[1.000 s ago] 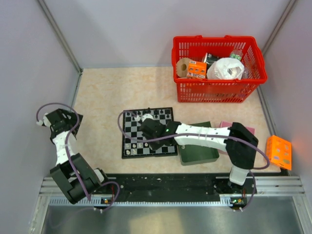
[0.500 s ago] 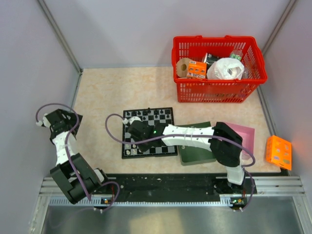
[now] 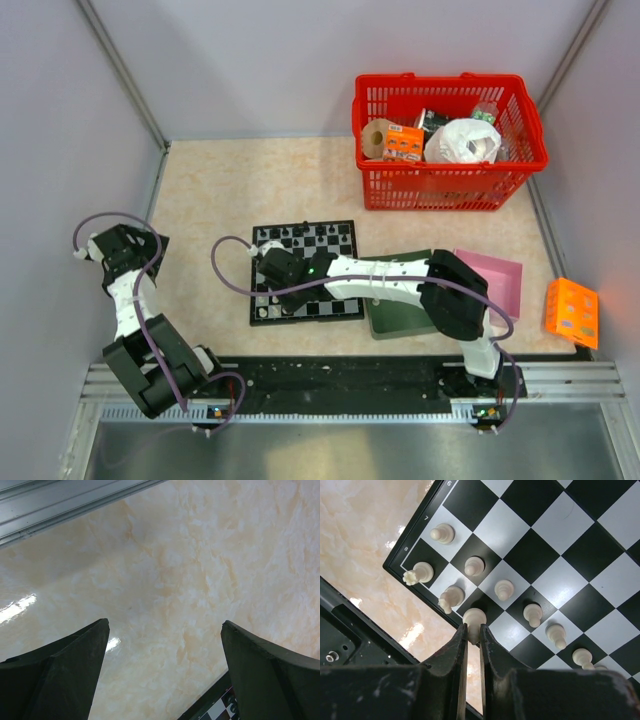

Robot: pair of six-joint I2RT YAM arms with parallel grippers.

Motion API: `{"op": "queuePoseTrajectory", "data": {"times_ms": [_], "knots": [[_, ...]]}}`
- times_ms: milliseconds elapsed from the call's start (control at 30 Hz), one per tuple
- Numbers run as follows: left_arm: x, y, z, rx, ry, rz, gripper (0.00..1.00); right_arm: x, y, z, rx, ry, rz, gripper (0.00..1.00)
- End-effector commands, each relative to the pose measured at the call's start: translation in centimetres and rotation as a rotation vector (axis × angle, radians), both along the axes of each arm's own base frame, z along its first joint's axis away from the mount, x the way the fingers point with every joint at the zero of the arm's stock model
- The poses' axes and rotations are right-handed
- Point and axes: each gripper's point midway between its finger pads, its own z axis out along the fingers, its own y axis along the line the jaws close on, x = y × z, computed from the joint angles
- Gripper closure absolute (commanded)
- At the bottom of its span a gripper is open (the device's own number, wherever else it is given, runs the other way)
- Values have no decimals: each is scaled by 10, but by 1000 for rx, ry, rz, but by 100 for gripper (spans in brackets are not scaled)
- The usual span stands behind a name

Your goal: Set up the chess pieces on the board

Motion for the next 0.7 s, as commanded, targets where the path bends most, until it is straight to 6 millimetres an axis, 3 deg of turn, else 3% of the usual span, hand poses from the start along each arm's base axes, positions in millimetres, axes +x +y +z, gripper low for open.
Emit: {"op": "queuePoseTrajectory", "data": {"times_ms": [0, 300, 667], "knots": [[4, 7, 5, 29, -34, -4, 1, 0, 17, 8, 31, -21, 32, 91], [4, 7, 6, 29, -34, -6, 1, 0, 16, 1, 15, -14, 32, 89], [4, 8, 8, 30, -37, -5, 1, 3, 13, 12, 18, -43, 28, 89]]}}
